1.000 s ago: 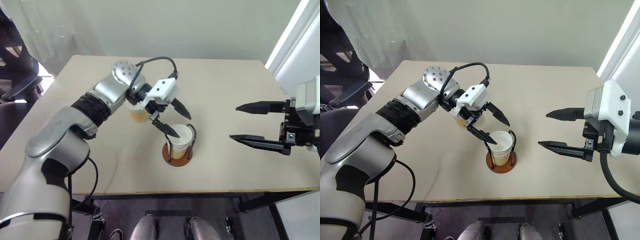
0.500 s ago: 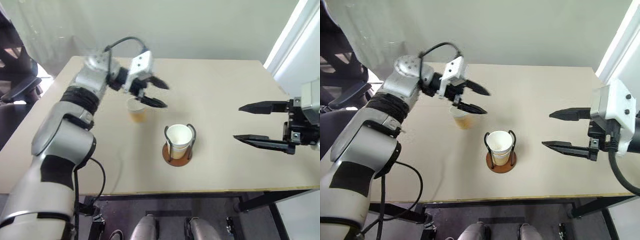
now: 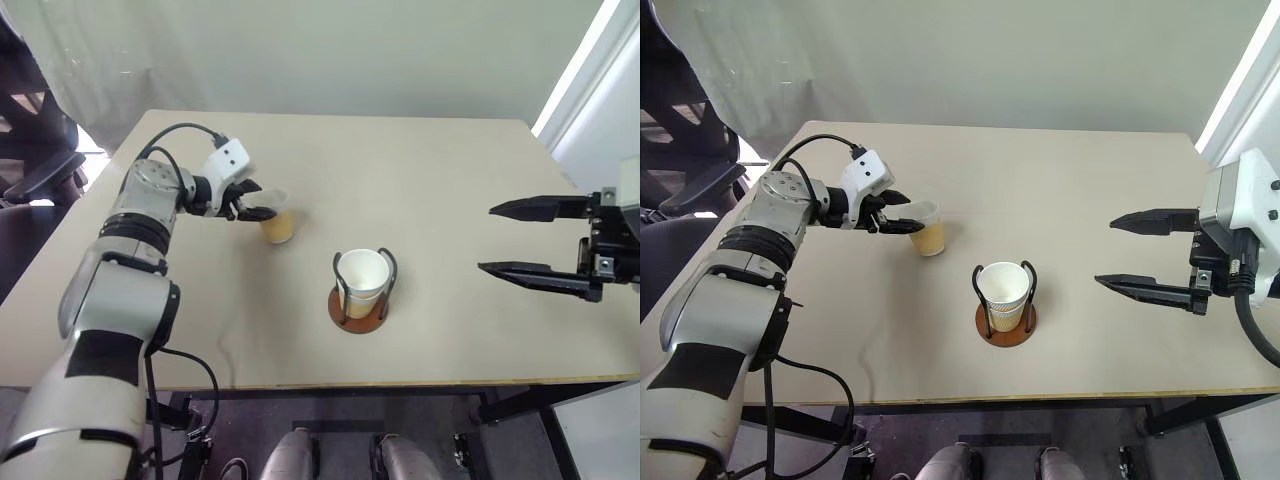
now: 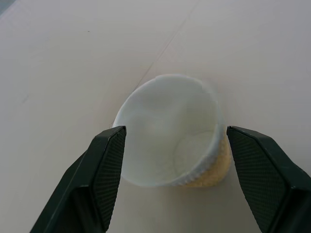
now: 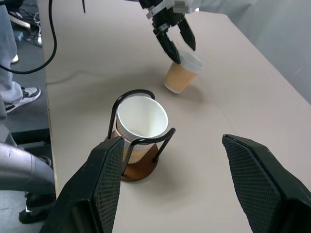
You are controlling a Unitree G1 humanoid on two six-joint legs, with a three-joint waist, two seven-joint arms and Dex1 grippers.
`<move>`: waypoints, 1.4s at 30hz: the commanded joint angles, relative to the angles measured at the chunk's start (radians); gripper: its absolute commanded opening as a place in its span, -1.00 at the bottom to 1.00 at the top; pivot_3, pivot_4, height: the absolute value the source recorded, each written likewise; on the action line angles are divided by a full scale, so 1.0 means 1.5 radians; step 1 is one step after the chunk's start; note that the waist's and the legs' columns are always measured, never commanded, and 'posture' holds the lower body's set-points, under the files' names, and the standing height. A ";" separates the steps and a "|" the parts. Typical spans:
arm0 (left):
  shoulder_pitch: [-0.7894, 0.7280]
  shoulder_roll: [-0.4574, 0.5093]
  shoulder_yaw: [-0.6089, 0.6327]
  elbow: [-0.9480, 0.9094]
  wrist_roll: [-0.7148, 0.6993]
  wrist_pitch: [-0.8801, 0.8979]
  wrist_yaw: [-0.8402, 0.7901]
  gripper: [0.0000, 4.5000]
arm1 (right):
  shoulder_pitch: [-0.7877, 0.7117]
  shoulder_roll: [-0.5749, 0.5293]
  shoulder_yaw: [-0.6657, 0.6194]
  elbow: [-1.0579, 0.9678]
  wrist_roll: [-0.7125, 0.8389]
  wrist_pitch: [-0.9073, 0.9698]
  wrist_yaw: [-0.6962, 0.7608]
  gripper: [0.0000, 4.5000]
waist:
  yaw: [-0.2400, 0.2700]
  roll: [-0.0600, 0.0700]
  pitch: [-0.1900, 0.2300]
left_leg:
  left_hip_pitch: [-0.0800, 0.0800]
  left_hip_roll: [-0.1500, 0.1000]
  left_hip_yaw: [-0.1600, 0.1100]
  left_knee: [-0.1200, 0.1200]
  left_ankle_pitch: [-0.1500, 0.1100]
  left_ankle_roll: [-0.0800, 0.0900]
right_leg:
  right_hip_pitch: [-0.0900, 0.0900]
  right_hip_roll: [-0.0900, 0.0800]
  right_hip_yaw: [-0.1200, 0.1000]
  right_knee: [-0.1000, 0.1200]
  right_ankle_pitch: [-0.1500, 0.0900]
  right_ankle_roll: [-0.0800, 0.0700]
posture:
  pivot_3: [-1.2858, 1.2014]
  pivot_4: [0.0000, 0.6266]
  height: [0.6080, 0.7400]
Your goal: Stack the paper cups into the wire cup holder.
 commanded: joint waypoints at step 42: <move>-0.122 -0.072 0.166 -0.056 0.033 -0.030 -0.337 -0.99 | 0.242 0.130 -0.196 -0.055 0.001 0.051 -0.066 0.47 | 0.001 -0.001 0.000 | -0.001 -0.003 0.000 0.001 -0.002 0.006 | 0.000 -0.002 0.001 0.000 0.000 -0.002 | 0.03 -0.52 1.00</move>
